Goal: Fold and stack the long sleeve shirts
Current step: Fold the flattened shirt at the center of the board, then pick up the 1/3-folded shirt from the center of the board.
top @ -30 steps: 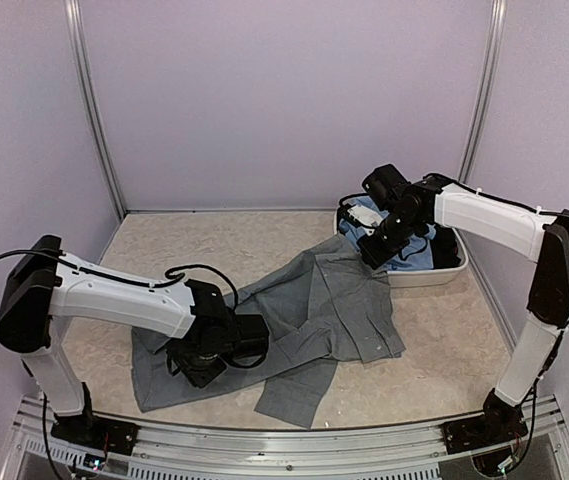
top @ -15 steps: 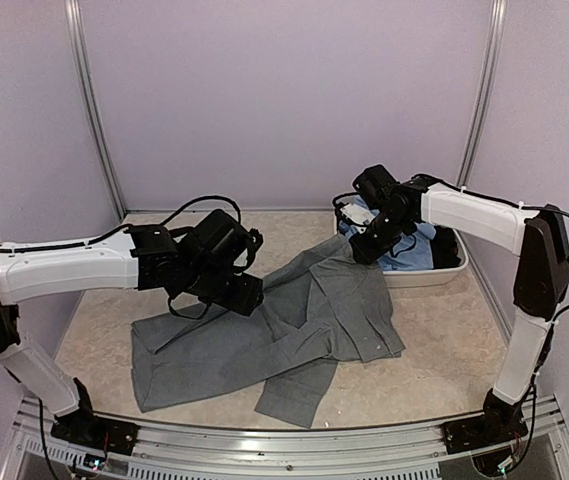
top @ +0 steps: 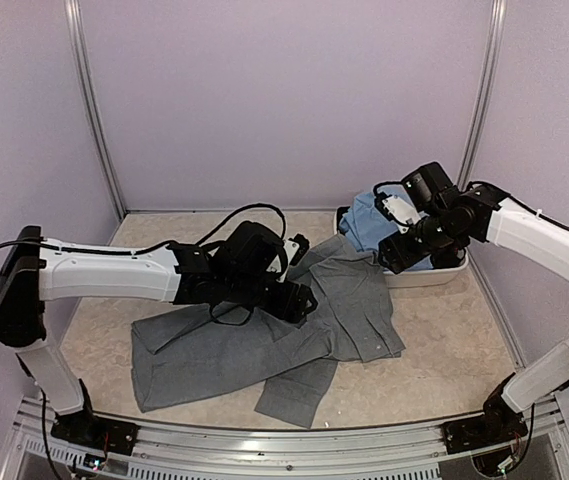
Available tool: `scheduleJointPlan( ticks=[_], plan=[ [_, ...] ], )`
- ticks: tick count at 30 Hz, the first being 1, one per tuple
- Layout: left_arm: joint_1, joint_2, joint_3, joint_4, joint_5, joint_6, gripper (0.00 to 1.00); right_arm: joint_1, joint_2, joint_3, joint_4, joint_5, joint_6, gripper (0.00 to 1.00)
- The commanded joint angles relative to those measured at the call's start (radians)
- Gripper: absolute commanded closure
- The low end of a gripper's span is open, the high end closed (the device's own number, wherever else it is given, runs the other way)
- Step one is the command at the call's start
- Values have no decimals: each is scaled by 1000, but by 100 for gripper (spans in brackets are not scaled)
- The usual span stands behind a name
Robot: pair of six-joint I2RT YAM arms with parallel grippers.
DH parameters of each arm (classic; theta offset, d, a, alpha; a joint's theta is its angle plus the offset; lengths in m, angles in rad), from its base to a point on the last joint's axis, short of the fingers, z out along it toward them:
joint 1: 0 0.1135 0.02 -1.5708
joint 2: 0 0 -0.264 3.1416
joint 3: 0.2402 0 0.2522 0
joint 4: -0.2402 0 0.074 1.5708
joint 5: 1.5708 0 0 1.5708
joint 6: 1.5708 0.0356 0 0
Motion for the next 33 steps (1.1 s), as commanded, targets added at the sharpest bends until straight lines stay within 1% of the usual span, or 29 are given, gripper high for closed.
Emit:
scheduleJointPlan(
  ticks=[1,4,6,8,9,14,18,20,23,26,30,33],
  plan=[
    [89,24,-20,82,32,-39,20,-6,-58,-157,93,-124,66,27],
    [167,23,-47,107,81,-47,14,-6,-102,-276,205,-244,122,25],
    [214,41,-47,104,120,-48,10,-6,-115,-348,263,-303,155,19],
    [238,53,-56,93,135,-48,9,5,-131,-414,326,-376,176,14],
    [241,52,-69,86,136,-43,9,32,-140,-434,343,-387,171,14],
    [191,-55,-184,12,108,-35,9,221,-152,-447,347,-332,67,13],
    [174,-155,-252,9,98,-79,9,299,-84,-440,368,-280,-11,13],
    [174,-180,-270,8,93,-90,9,334,-34,-430,358,-234,-42,14],
    [176,-217,-294,-12,83,-97,9,365,22,-439,363,-156,-45,14],
    [181,-265,-320,-32,85,-100,9,387,57,-451,381,-94,-86,15],
    [191,-309,-346,-58,77,-101,9,403,116,-439,396,-51,-103,21],
    [192,-321,-366,-83,62,-112,8,424,161,-429,406,-43,-120,28]
  ],
)
